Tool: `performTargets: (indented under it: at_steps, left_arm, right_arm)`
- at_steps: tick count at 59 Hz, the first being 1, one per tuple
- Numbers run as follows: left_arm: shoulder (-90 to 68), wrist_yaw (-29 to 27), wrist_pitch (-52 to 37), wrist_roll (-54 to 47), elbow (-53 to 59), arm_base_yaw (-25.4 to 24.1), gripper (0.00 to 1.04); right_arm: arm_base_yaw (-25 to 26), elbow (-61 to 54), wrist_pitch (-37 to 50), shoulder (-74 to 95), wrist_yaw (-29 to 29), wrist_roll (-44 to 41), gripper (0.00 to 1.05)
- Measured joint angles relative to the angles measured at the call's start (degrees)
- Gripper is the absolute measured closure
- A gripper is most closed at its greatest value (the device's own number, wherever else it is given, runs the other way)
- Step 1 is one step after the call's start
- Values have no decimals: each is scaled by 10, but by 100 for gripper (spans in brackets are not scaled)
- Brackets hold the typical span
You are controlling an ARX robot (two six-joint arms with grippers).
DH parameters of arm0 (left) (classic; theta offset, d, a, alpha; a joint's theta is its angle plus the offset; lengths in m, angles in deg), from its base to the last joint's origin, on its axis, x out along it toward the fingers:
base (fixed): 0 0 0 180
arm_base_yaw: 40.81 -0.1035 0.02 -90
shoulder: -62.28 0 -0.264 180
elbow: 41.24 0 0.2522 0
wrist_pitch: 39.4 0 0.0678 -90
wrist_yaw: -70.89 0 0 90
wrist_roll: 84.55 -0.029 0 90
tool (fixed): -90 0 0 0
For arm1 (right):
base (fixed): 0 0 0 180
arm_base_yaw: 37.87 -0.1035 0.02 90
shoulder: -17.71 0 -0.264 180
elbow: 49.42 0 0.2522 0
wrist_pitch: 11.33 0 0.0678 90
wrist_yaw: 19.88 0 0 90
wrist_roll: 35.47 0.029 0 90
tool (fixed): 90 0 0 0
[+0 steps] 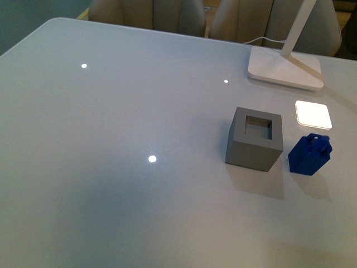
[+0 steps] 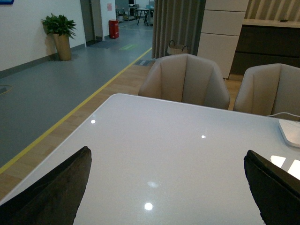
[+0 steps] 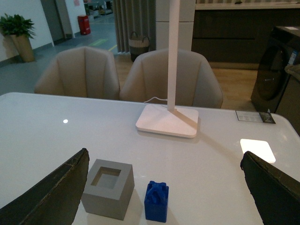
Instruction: Insert blue part into gray base
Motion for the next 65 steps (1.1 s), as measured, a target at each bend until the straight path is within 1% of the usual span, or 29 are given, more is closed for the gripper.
performTargets:
  at_steps: [4, 7, 9, 12, 16, 19, 30, 39, 52, 65]
  left_arm:
    - [0, 0, 0, 0, 0, 0, 7]
    - [0, 0, 0, 0, 0, 0, 7]
    - [0, 0, 0, 0, 0, 0, 7]
    - [0, 0, 0, 0, 0, 0, 7]
    - [0, 0, 0, 0, 0, 0, 7]
    - [0, 0, 0, 0, 0, 0, 7]
    - [0, 1, 0, 0, 0, 0, 7]
    - [0, 0, 0, 0, 0, 0, 7]
    - [0, 0, 0, 0, 0, 0, 7]
    - [0, 0, 0, 0, 0, 0, 7]
  right_arm:
    - [12, 26, 23, 84, -5, 5, 9]
    - [32, 55, 69, 167, -25, 6, 9]
    - [50, 82, 112, 241, -34, 4, 9]
    - [69, 130, 171, 367, -63, -2, 9]
    - [74, 176, 201, 483, -75, -3, 9]
    - [73, 207, 207, 563, -86, -2, 9]
    - [47, 313, 214, 800, -89, 10, 9]
    - [33, 389, 204, 932, -95, 32, 9]
    - [24, 457, 183, 1042, -85, 55, 9]
    - [22, 496, 158, 1077, -81, 76, 9]
